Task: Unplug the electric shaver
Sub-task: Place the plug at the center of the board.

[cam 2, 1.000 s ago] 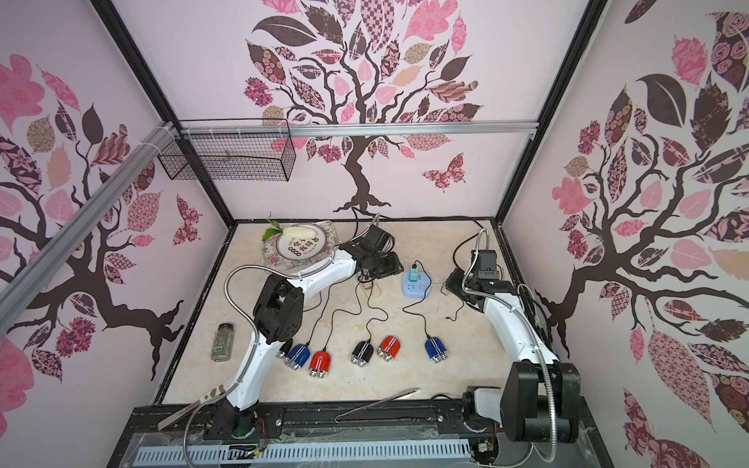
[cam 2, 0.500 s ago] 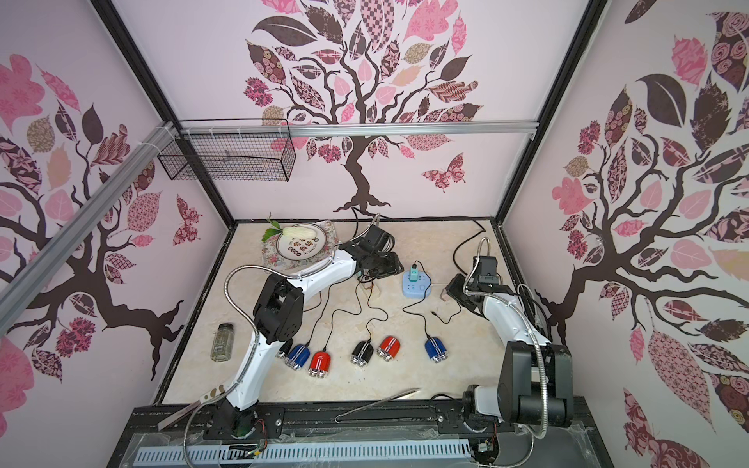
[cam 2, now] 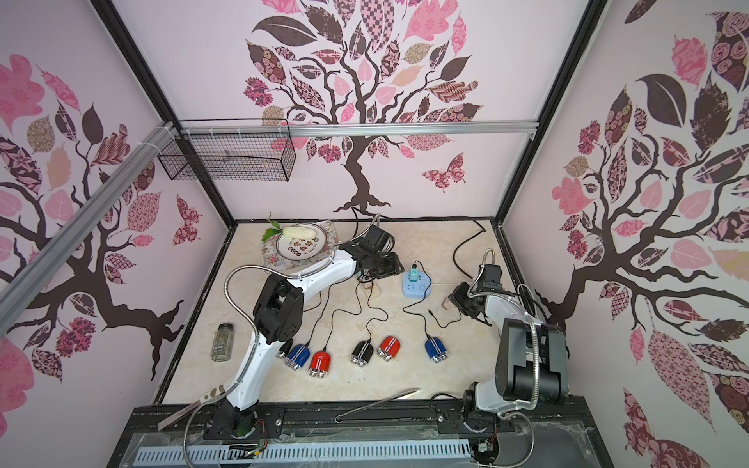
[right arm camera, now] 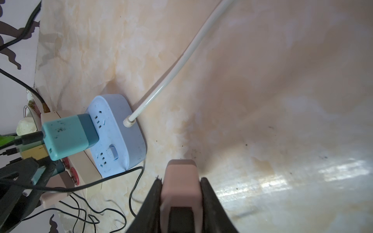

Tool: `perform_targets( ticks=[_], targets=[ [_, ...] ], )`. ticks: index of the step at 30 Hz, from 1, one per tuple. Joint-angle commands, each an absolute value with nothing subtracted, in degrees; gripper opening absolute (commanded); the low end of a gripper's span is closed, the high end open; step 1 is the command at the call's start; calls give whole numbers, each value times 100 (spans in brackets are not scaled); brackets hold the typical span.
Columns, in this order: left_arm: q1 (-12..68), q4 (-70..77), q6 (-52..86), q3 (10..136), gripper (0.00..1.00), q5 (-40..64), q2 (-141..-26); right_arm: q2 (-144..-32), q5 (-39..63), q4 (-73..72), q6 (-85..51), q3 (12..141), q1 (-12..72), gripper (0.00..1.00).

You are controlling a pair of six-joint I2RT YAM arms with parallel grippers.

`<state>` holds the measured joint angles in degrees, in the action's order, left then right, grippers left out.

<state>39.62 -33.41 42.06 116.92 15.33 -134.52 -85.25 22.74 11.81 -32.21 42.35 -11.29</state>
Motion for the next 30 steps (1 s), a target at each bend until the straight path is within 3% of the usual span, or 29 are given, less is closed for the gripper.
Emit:
perform_targets(
  ticks=[1,6,19,30],
  targets=[
    [3934,-3439,4147,11953,44,1547,-13324,-8743,2557,982,-3288,4223,-1226,17],
    [3931,-3471,4122,11962,44,1523,-13326,-8745,2519,932,-3296,4163,-1299,18],
    [3944,-3462,4129,11883,44,1494,-13315,-8759,2444,904,-3268,4061,-1325,36],
    [3943,-3446,4143,11856,44,1494,-13315,-8719,2452,888,-3260,4015,-1345,42]
  ],
)
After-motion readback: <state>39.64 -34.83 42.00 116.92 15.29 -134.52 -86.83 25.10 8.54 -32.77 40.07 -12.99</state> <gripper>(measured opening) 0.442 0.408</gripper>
